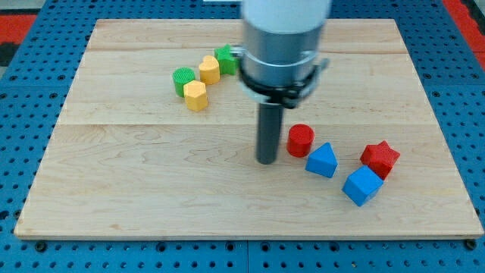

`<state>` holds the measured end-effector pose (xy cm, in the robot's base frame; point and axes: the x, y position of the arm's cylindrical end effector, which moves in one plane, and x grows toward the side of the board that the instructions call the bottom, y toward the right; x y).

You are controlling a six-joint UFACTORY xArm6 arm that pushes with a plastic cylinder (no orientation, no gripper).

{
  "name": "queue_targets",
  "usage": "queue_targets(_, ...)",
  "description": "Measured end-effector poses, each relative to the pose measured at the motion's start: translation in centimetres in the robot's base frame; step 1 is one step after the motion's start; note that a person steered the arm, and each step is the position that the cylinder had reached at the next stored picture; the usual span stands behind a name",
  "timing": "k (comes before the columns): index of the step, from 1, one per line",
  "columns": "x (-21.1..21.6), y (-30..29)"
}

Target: Move the red circle to the top of the blue cube

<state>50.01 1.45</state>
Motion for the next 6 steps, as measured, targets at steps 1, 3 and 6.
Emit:
queue_targets(1, -3.2, 1.6)
queue_targets(3, -3.6, 11.5)
queue_targets(6, -3.7, 10.9)
